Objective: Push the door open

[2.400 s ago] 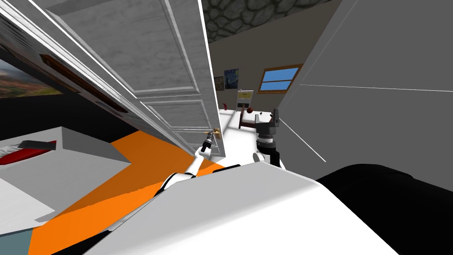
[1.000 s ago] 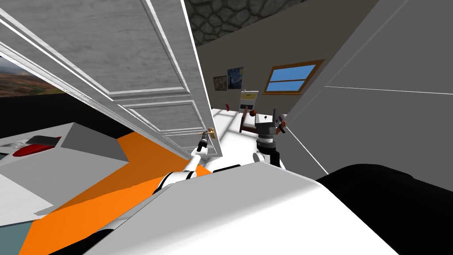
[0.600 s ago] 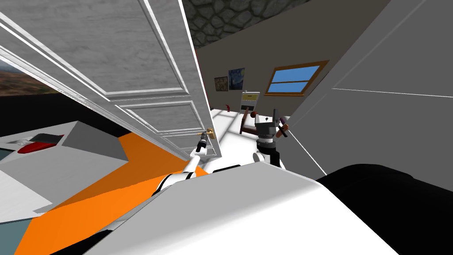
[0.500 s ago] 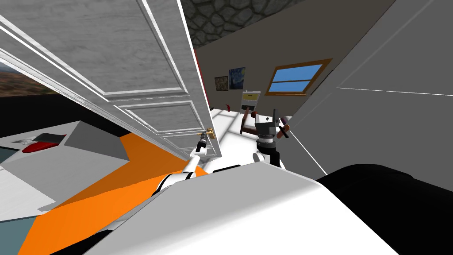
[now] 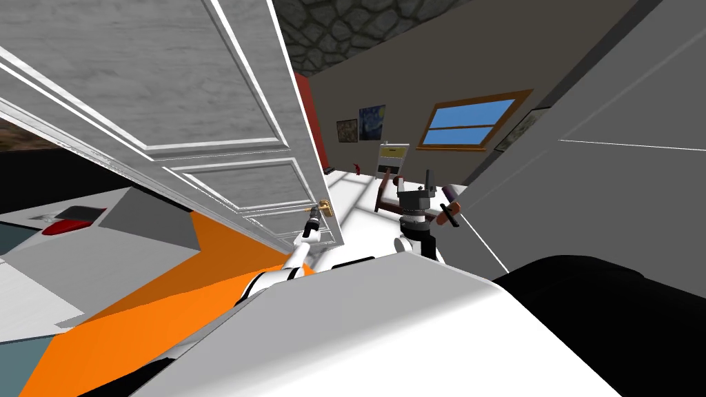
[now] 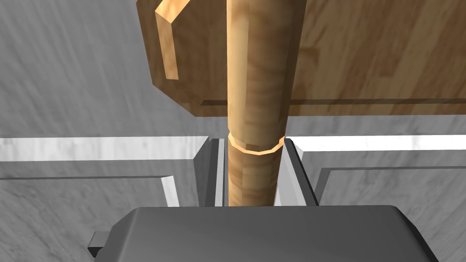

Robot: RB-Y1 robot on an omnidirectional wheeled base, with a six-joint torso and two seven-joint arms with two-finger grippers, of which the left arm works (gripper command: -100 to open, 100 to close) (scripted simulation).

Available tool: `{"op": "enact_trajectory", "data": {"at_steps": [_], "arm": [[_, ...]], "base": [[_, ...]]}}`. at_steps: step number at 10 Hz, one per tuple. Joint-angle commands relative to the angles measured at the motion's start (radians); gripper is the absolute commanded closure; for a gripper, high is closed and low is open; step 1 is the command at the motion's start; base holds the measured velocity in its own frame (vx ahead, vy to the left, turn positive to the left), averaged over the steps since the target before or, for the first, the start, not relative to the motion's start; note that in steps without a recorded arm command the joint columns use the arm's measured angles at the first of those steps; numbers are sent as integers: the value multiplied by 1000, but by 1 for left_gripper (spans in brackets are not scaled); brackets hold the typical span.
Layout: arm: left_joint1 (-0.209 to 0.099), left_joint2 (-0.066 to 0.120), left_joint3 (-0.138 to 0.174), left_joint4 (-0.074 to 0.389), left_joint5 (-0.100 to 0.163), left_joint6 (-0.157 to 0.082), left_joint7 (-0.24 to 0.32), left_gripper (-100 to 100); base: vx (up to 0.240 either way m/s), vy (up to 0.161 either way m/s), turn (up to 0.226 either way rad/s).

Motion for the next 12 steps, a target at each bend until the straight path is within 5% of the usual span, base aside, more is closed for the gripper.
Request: {"op": "enact_trajectory", "data": {"at_steps": [1,12], "arm": [[0,10,19,-11,6,4,-6,100],[2,50,122,10,40,-2,-43,100]], "base": [[148,-154,83],[166,-106,65]]}}
